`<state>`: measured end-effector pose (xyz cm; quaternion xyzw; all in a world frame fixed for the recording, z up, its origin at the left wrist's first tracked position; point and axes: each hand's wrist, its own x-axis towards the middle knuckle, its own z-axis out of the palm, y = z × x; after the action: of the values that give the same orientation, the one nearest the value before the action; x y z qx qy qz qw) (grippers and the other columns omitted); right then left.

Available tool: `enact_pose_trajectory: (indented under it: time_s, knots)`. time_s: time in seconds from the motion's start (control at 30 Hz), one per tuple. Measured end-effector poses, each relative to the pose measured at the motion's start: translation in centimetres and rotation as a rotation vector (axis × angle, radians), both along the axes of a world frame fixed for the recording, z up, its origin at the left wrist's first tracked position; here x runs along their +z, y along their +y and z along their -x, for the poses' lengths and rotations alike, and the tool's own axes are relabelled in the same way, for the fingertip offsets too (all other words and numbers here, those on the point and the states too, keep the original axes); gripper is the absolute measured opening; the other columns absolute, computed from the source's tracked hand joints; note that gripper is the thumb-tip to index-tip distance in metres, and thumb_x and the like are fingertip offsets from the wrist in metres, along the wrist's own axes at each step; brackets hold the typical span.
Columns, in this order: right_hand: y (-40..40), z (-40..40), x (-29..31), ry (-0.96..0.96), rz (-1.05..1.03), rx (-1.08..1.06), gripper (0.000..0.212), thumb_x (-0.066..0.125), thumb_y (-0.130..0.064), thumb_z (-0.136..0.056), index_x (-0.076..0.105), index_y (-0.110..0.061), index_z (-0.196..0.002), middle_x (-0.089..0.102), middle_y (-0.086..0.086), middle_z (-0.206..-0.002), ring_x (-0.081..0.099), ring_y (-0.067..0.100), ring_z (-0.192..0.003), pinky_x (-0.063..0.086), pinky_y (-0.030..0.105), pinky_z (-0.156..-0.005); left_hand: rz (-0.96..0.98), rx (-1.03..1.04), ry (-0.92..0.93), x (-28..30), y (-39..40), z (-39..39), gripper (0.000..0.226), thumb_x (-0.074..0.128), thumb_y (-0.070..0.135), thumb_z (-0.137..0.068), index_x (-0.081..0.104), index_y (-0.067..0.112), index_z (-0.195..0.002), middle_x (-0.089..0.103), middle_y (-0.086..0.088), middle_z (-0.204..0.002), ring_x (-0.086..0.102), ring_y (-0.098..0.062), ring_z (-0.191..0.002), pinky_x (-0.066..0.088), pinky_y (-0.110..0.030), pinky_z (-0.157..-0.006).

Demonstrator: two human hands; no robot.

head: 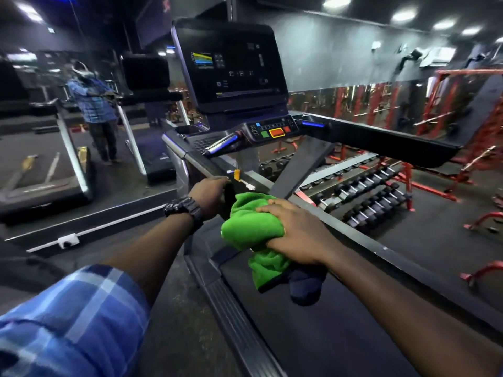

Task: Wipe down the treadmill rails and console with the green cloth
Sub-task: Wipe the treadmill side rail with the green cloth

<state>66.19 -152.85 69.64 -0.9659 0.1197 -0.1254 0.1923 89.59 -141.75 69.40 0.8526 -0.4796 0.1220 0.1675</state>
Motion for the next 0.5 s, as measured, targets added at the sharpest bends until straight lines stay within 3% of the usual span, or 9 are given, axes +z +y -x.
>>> enact_pose_trajectory:
  time_s: [0.1,0.17,0.23,0.3,0.43,0.5]
  knots:
    - [-1.4,1.7,-0.1,-0.113,-0.455,0.06,0.051,0.07,-0.02,-0.079,0.062,-0.028,-0.129,0.059,-0.01,-0.134,0.056,0.011,-0.123,0.042,0.037,-0.109,0.039,0.027,0.016,-1.2,-0.5,0.9,0.033,0.043,0.029,-0.094,0.058,0.012,-0.118,0.055,-0.011,-0.134,0.052,-0.03,-0.122,0.046,-0.04,-0.097]
    - [-2.0,2.0,0.1,-0.175,-0.916,0.102,0.026,0.065,-0.009,-0.086,0.071,-0.018,-0.109,0.075,-0.001,-0.106,0.07,0.014,-0.097,0.056,0.031,-0.089,0.015,0.048,0.049,-1.4,-0.5,1.4,0.04,0.04,0.034,-0.095,0.055,0.009,-0.123,0.048,-0.013,-0.142,0.046,-0.029,-0.13,0.041,-0.041,-0.104]
    - [-2.7,1.3,-0.4,-0.184,-1.246,0.078,0.014,0.061,-0.009,-0.089,0.073,-0.012,-0.097,0.076,0.008,-0.093,0.072,0.018,-0.082,0.058,0.029,-0.078,-0.036,0.056,0.063,-0.8,-0.5,2.0,0.057,0.029,0.049,-0.089,0.055,0.008,-0.119,0.048,-0.014,-0.141,0.046,-0.031,-0.129,0.042,-0.043,-0.102]
    - [-3.1,0.5,-1.1,-0.142,-1.381,0.069,0.018,0.067,-0.023,-0.084,0.075,-0.011,-0.094,0.075,0.013,-0.095,0.071,0.021,-0.08,0.057,0.032,-0.082,-0.084,0.082,0.053,-0.3,-0.9,2.4,0.073,0.018,0.061,-0.081,0.056,0.009,-0.115,0.054,-0.015,-0.134,0.051,-0.032,-0.123,0.045,-0.043,-0.097]
    - [-3.8,0.2,-3.0,-0.122,-1.561,0.08,0.021,0.057,-0.027,-0.093,0.074,-0.014,-0.093,0.075,0.007,-0.085,0.071,0.016,-0.071,0.057,0.024,-0.07,-0.123,0.221,0.047,0.2,-1.9,4.1,0.049,0.032,0.054,-0.09,0.052,0.009,-0.092,0.061,-0.019,-0.11,0.059,-0.039,-0.099,0.047,-0.042,-0.077]
    - [-4.3,1.1,-4.2,-0.081,-1.574,0.102,0.029,0.055,-0.033,-0.094,0.073,-0.014,-0.104,0.076,0.008,-0.095,0.071,0.019,-0.081,0.056,0.028,-0.08,-0.113,0.276,0.062,0.3,-2.3,4.9,0.051,0.03,0.056,-0.085,0.05,0.009,-0.088,0.061,-0.02,-0.1,0.06,-0.038,-0.091,0.045,-0.041,-0.072]
